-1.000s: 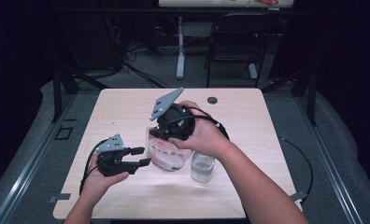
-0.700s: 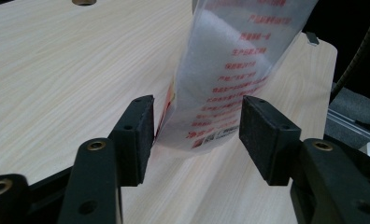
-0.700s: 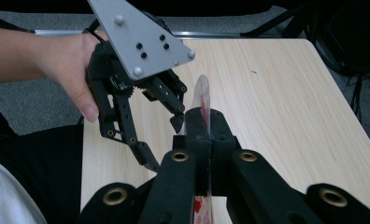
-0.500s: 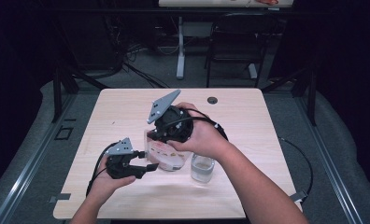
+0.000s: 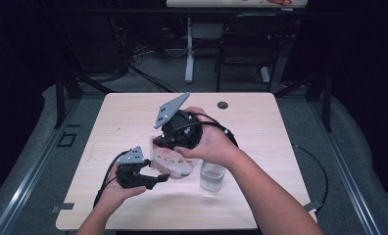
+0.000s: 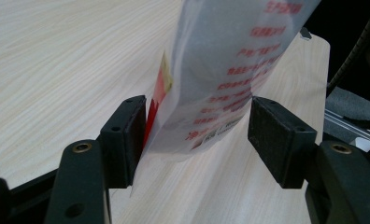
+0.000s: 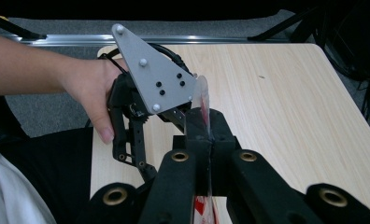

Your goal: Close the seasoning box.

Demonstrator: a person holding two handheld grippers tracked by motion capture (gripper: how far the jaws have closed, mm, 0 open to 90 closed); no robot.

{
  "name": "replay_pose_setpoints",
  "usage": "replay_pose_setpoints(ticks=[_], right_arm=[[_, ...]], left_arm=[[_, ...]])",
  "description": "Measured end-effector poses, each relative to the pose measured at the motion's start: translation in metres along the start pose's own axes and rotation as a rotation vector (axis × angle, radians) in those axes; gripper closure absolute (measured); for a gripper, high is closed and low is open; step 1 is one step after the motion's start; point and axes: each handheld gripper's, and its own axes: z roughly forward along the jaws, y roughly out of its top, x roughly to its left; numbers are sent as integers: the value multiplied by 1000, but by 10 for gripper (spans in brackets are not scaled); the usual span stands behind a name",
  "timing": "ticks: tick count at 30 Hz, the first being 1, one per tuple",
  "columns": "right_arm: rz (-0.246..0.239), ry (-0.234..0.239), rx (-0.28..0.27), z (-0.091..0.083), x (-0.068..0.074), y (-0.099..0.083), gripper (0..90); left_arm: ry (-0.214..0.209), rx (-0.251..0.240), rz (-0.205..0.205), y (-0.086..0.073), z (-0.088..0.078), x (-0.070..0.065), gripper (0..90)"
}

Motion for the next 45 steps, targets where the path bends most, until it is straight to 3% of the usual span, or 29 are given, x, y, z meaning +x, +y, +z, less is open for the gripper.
replay_pose_setpoints(ticks=[11,16,32,45], right_arm=[[3,-2,-9,0,-1,0,899],[8,1,-14,-1,-2,-1,899],[11,-5,-16,-2,-3,-2,899],[22,-6,-26,-3,-6,-6,897]], left_arm=[[-23,6,14,-3,4,-1,400],[16,22,28,-2,2,-2,489],[-10,28,53,-3,-1,-1,621],[-12,68,40,-1,-7,-1,680]])
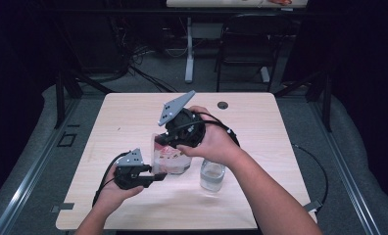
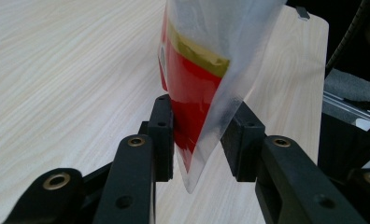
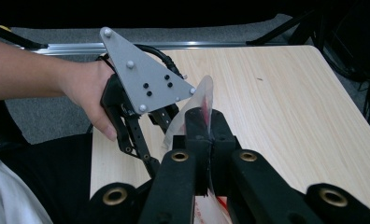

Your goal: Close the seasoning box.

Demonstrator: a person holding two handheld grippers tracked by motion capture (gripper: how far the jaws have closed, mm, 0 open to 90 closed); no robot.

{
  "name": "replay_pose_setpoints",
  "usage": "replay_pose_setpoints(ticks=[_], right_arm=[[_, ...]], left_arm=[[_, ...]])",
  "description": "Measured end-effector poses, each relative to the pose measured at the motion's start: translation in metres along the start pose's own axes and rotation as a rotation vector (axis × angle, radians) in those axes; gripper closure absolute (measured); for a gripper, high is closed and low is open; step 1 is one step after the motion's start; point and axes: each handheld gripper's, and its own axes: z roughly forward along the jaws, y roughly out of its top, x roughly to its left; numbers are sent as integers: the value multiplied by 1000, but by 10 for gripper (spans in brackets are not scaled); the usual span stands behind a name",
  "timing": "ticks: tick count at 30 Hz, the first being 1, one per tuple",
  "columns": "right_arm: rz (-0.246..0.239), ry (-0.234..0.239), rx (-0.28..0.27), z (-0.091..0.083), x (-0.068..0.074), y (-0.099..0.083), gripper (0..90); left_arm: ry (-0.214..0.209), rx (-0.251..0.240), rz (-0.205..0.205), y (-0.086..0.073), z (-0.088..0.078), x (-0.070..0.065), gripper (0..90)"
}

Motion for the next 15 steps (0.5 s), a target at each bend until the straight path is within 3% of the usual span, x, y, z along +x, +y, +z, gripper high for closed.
replay_pose_setpoints(ticks=[15], right_arm=[[14,-34,7,-6,-3,-13,888]], left_arm=[[31,84,0,5,-14,3,715]])
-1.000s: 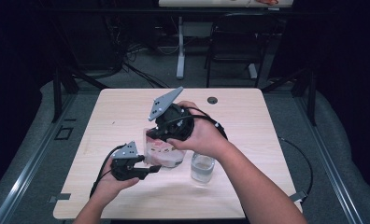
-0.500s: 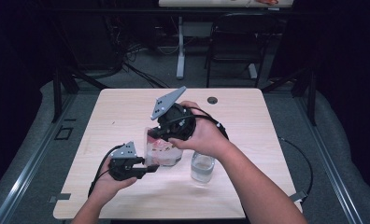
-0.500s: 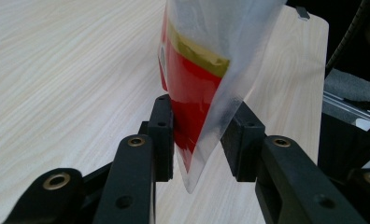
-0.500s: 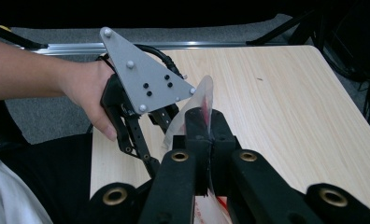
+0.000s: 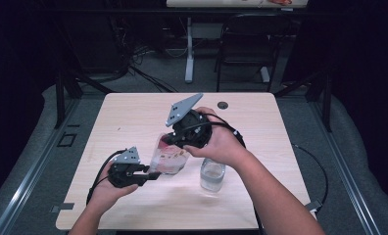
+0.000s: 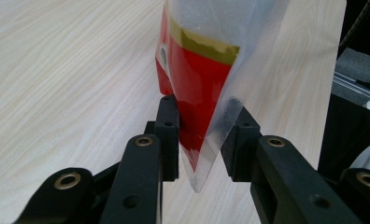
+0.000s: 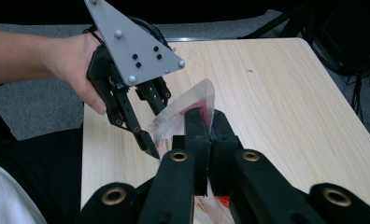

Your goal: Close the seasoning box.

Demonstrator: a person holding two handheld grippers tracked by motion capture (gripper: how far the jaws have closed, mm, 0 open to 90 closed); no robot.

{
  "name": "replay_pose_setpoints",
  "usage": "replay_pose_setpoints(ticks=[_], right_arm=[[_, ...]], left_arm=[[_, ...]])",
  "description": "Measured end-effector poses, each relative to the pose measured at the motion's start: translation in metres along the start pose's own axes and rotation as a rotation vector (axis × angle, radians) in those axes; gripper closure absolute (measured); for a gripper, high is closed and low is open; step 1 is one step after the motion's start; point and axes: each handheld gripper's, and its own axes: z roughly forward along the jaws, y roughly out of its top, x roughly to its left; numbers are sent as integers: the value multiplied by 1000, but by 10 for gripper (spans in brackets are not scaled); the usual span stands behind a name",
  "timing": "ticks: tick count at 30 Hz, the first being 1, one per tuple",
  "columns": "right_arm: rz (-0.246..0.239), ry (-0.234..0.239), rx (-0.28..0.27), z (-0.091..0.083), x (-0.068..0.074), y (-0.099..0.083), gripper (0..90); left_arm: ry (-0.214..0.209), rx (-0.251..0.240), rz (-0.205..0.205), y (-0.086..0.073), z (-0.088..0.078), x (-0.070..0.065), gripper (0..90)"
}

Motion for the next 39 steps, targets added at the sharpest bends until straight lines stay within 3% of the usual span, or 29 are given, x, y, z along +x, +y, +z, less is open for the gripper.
replay_pose_setpoints(ticks=[18,29,35,39], right_arm=[[1,-19,-14,-8,6,-15,892],[44,-13,-17,-3,3,-33,889],[64,-14,-20,0,3,-44,890],[92,-7,-39,2,3,-54,890]], left_arm=[[-21,48,31,3,-6,-2,727],[-75,102,14,-2,-3,0,728],[-51,126,18,-5,-5,2,731],[-84,142,14,-7,-5,4,734]])
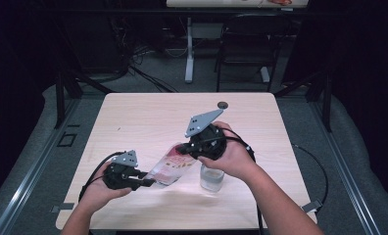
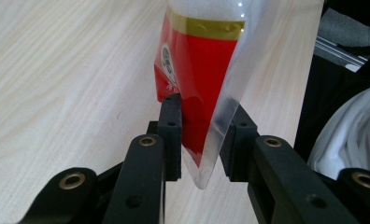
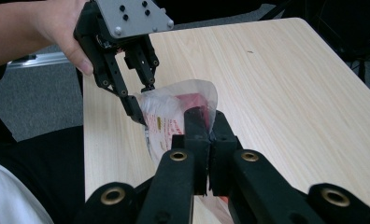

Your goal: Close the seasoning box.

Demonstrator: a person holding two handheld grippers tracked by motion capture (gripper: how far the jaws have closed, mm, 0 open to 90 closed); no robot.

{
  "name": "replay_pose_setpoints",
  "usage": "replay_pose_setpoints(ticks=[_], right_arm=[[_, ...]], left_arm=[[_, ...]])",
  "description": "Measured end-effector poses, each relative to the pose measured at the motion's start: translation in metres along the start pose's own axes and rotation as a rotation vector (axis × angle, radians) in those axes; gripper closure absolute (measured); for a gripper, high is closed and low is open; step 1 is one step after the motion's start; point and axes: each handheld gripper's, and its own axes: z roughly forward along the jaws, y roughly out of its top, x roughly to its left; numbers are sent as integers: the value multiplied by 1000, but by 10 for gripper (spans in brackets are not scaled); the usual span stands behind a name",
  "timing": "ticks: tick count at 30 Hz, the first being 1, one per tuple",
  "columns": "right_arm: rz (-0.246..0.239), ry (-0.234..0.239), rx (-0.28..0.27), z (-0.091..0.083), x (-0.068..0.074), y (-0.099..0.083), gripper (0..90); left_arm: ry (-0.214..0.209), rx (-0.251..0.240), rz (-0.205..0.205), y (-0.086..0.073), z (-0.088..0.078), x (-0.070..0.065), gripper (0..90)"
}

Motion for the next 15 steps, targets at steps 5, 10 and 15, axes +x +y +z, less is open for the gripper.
replay_pose_setpoints(ticks=[5,10,15], right_arm=[[-8,-9,-5,3,3,-10,890],[4,-5,-31,4,0,-18,889],[12,-1,-52,5,-1,-23,888]], left_arm=[[-3,28,-4,-1,4,1,736],[15,45,-7,3,1,-1,738],[22,64,-14,2,-3,-3,738]])
